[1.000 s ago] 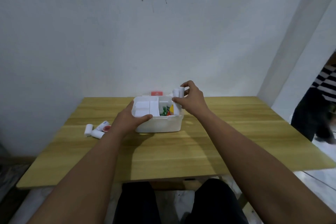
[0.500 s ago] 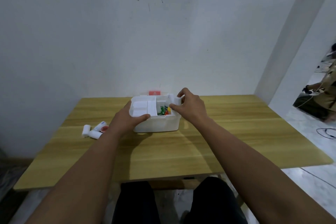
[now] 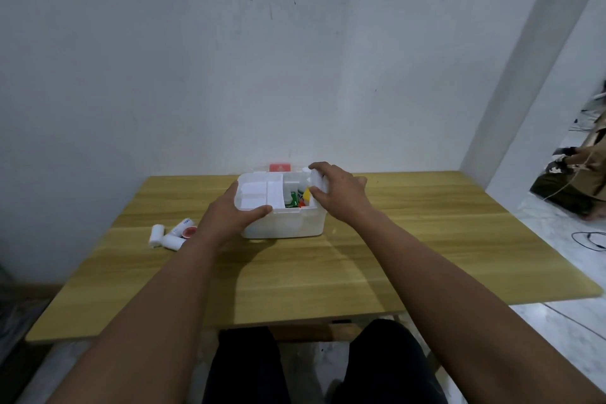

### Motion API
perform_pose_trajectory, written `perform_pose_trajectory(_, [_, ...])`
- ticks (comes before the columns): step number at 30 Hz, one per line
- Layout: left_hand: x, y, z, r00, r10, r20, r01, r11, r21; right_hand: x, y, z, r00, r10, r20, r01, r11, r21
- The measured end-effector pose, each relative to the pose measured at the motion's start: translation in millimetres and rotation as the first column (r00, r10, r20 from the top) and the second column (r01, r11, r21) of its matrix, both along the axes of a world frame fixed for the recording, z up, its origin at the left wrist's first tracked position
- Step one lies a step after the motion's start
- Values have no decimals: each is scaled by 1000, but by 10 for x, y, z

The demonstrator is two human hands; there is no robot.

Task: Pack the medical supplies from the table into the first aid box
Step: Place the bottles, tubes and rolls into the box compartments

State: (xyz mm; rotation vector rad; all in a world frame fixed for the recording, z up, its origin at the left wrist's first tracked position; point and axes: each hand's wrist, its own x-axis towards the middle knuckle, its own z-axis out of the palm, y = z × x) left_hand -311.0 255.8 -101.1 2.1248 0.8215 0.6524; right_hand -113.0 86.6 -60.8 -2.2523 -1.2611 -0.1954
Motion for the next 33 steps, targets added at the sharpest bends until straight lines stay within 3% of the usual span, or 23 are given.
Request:
perform_pose_trajectory(3, [4,-9,1,1000,1,5,-1,1000,-8,1,-1,-17,1000,9,12,-9,999,45])
perform_pose_trajectory(7, [3,-3,2,1000,-1,5,1,1000,-2,-6,-10,-73,995,27,91,-25,999,-25])
perform_pose_trajectory(15, [0,-7,0,1000,-2,5,2,1000,-18,69,-79,-202,993,94,77,-100,992,74])
perform_pose_trajectory(20, [-7,0,8,1000,-3,1,3,1000,-20,123,-59,-185,967,42,-251,7,982,191])
perform_pose_trajectory(24, [-18,-24,17,1000,0,20,0,1000,-13,182,-67,-132,876,80,-476,-50,996,77])
perform_pose_trajectory(33, [-25,-46,38,999,3,51,-1,999,-38,156,89,-166,773,158,-615,-125,987,97])
